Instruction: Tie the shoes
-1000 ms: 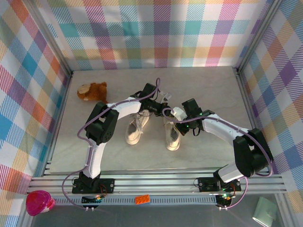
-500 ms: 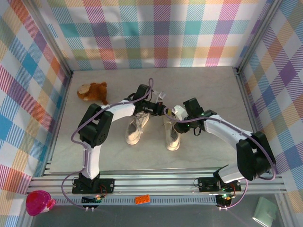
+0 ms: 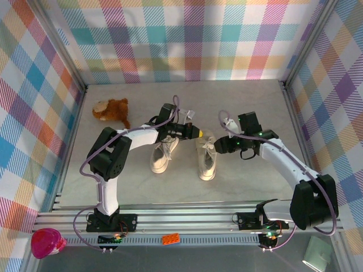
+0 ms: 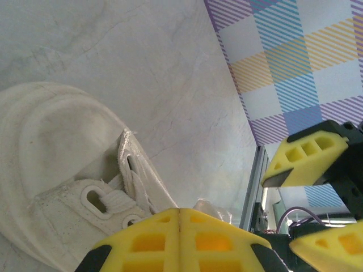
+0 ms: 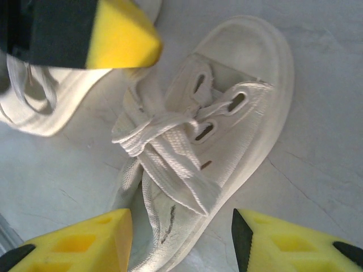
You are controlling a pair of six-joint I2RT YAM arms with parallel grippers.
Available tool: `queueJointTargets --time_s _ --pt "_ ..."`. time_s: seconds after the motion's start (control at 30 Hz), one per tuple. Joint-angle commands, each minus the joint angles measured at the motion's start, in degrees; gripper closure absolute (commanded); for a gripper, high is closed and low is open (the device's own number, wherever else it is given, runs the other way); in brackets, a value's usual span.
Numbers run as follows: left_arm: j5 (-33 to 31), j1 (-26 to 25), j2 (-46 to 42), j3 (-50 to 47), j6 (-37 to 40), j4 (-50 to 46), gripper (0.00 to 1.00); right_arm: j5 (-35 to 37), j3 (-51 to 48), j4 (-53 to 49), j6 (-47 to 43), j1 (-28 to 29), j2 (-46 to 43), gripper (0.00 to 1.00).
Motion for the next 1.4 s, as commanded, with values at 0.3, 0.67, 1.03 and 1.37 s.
queueJointTargets --time_s 0.3,0.67,1.03,1.37 --pt "-1.9 -1.1 -3.7 -2.1 -1.5 3.1 1.0 -11.9 -9.1 10.6 15.1 -3.2 1.1 0.49" --pt "-3.3 -2.3 -5.1 -3.7 -2.9 4.1 1.0 -13.1 -10.5 18.1 16.9 -3.2 7.2 0.64" --pt "-5.0 -2.5 -8.3 -5.6 -3.0 3.4 1.0 -9.5 -10.0 16.0 14.5 -3.2 4.2 1.0" --pt "-5.9 -2.7 -8.6 -7.2 -2.5 3.0 1.0 -7.3 -9.8 12.2 12.9 -3.2 1.3 1.0"
